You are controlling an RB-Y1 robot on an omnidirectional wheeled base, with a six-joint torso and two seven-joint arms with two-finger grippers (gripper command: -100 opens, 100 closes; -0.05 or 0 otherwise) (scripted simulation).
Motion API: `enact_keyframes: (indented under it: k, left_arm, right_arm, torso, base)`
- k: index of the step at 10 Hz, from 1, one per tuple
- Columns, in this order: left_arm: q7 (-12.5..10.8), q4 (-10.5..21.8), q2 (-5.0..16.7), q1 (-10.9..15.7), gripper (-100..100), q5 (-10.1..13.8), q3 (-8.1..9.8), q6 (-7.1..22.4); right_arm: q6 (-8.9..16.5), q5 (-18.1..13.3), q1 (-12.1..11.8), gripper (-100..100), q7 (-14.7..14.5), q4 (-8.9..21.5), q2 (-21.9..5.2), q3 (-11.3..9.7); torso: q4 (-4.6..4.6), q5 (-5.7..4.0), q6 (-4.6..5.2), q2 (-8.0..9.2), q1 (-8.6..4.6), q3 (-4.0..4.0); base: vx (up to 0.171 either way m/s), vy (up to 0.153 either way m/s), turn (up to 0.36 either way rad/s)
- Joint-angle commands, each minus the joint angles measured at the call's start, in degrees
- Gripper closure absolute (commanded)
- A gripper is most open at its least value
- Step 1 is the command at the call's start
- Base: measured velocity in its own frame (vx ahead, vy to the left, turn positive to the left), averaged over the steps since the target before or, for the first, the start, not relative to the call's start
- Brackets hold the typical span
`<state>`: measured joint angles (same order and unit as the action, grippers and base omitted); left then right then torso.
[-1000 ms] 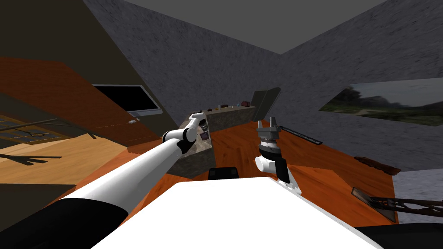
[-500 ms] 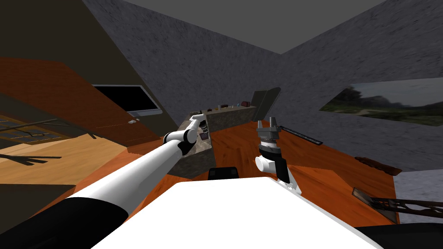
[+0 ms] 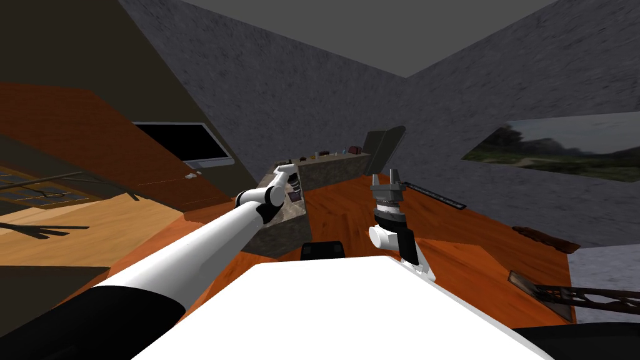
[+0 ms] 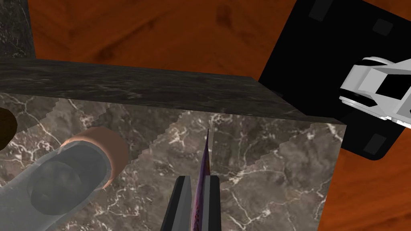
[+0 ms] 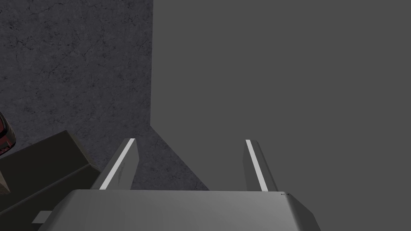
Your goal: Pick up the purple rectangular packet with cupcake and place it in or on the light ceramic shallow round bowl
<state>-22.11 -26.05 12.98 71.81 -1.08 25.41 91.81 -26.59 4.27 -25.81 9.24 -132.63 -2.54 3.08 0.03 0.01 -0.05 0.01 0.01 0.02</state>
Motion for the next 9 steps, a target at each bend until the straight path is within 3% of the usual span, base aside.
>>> enact_keyframes:
  k: [1, 2, 3, 4, 6, 9]
  left_arm:
    - [0.0, -1.4, 0.2, 0.3, 100, -0.1, 0.14, 1.6]
    - [-0.1, -0.9, -0.1, 0.2, 100, -0.1, 0.07, 0.8]
    - [-0.2, -1.0, -0.1, 0.2, 0, -0.1, 0.08, 1.1]
    - [0.0, -0.8, 0.3, 1.6, 100, -0.5, 0.29, 2.1]
    - [0.1, -0.6, 0.5, 2.6, 100, -0.8, 0.44, 3.6]
    - [0.3, -0.4, 0.9, 4.2, 100, -1.2, 0.69, 5.8]
  right_arm:
    - [0.0, 0.0, 0.0, 0, 0.0, 0.0, 0.0, 0.0]
    - [0.0, 0.0, 0.0, 0, 0.0, 0.0, 0.0, 0.0]
    - [0.0, 0.0, 0.0, 0, 0.0, 0.0, 0.0, 0.0]
    - [0.0, 0.0, 0.0, 0, 0.0, 0.0, 0.0, 0.0]
    - [0.0, 0.0, 0.0, 0, 0.0, 0.0, 0.0, 0.0]
    - [0.0, 0.0, 0.0, 0, 0.0, 0.0, 0.0, 0.0]
  torso:
    - [0.0, 0.0, 0.0, 0.0, 0.0, 0.0]
    - [0.0, 0.01, -0.01, 0.04, 0.02, 0.02]
    - [-0.01, 0.01, -0.02, 0.02, 0.0, 0.01]
    - [-0.01, 0.0, -0.01, 0.0, -0.02, 0.0]
    - [0.07, 0.12, -0.13, 0.24, 0.67, 0.15]
    - [0.04, 0.07, -0.09, 0.14, 0.36, 0.09]
  base:
    - [-0.017, 0.017, -0.005]
    - [-0.006, 0.007, -0.003]
    - [0.0, 0.0, 0.0]
    - [-0.04, 0.113, 0.027]
    - [-0.05, 0.181, 0.013]
    - [-0.028, 0.091, 0.019]
